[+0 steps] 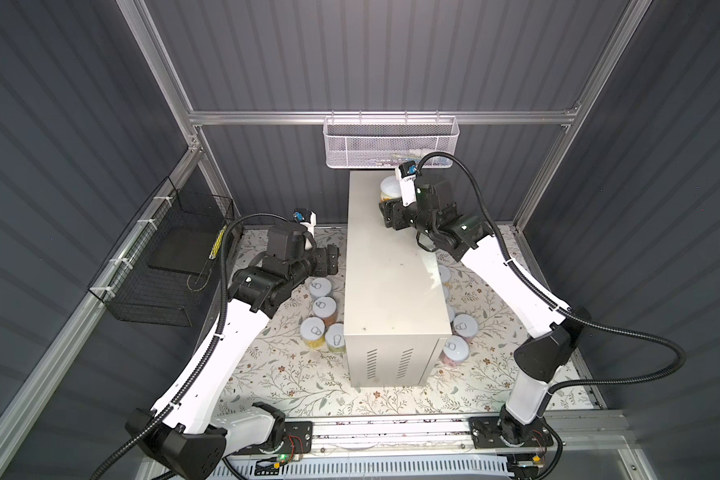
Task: Place and organize the canned foods onto the counter
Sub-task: 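Move the tall can with the right gripper toward the wire basket and release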
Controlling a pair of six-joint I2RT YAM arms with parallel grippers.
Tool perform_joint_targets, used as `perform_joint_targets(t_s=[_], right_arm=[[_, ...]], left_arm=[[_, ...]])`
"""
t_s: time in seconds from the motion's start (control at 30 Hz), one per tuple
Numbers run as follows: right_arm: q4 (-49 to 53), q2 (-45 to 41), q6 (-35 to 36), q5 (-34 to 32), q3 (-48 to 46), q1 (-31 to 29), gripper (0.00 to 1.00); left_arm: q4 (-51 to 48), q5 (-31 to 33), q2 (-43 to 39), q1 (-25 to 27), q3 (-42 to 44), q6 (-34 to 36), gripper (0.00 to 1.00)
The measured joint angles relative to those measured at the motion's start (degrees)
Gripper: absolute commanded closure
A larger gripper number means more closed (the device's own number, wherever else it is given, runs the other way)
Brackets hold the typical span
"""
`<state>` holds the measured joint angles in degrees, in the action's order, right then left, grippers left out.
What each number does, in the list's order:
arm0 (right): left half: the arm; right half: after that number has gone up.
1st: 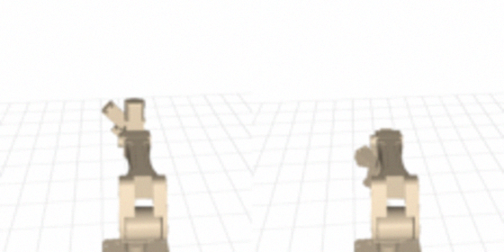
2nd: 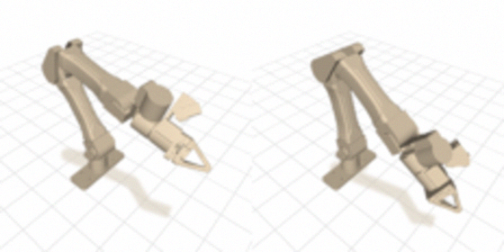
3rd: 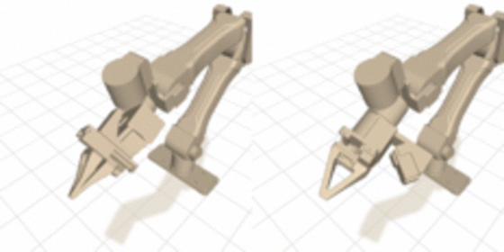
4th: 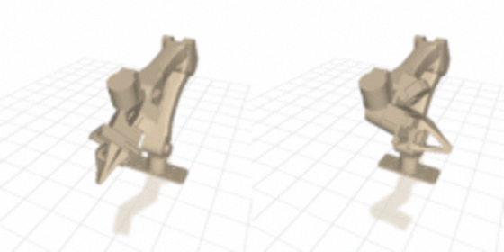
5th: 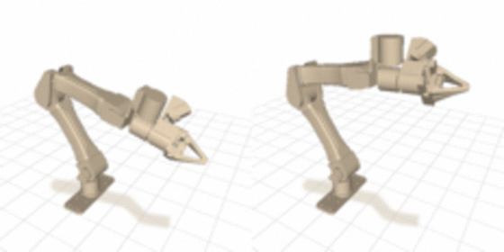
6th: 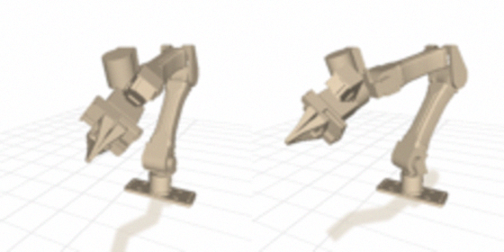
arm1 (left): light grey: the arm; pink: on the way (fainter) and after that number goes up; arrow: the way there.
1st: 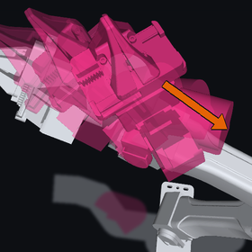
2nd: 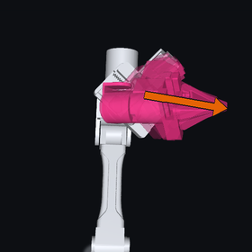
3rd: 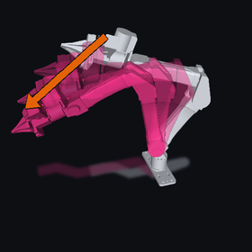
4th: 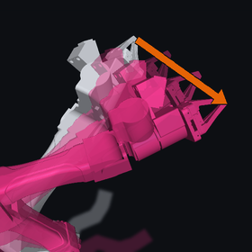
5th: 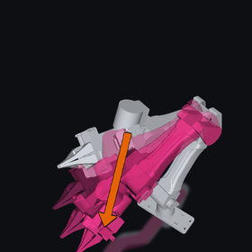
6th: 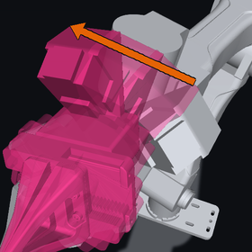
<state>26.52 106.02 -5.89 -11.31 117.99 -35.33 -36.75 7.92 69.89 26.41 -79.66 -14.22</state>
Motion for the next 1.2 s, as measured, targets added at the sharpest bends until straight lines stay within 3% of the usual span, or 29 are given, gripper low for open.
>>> perform_joint_targets(t_s=[0.43, 0.77, 0.87, 1.0, 1.2], right_arm=[[-1.5, 17.3, 0.9, -1.7, 20.9, 5.9, 0.30], [-4.4, 20.7, 1.4, -2.6, 24.0, 7.5, 0.27], [-4.7, 22.0, 1.5, -2.6, 25.7, 7.6, 0.20], [-4.8, 22.2, 1.7, -2.4, 25.9, 7.7, 0.02], [-3.6, 21.7, 2.4, -0.8, 26.0, 7.8, 0.01]], left_arm=[[1.6, -0.3, -0.4, 0.0, 4.7, -1.3, 0.11], [2.2, -0.5, -0.5, 0.0, 5.6, -2.1, 0.12], [2.4, -0.5, -0.5, 0.0, 5.6, -2.2, 0.11], [2.6, -0.6, -0.5, 0.0, 5.6, -2.3, 0.05], [2.3, -0.5, -0.5, 0.0, 5.6, -2.3, 0.00]])
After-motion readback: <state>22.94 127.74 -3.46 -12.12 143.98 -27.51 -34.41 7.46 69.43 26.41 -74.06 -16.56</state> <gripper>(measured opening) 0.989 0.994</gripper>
